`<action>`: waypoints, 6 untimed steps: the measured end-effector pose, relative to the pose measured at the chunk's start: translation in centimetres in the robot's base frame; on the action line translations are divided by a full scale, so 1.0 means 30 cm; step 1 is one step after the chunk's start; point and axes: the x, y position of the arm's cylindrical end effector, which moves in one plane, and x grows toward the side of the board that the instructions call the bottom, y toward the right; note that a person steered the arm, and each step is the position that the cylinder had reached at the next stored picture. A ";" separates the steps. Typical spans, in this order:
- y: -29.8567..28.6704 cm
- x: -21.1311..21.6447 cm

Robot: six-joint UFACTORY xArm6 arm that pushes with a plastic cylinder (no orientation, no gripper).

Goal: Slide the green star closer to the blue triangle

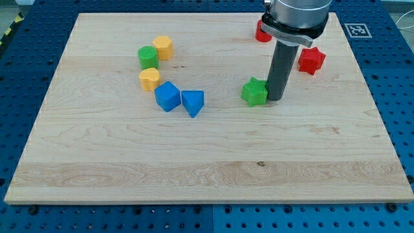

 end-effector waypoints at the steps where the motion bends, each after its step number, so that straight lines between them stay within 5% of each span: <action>1: 0.014 0.018; 6: -0.026 0.047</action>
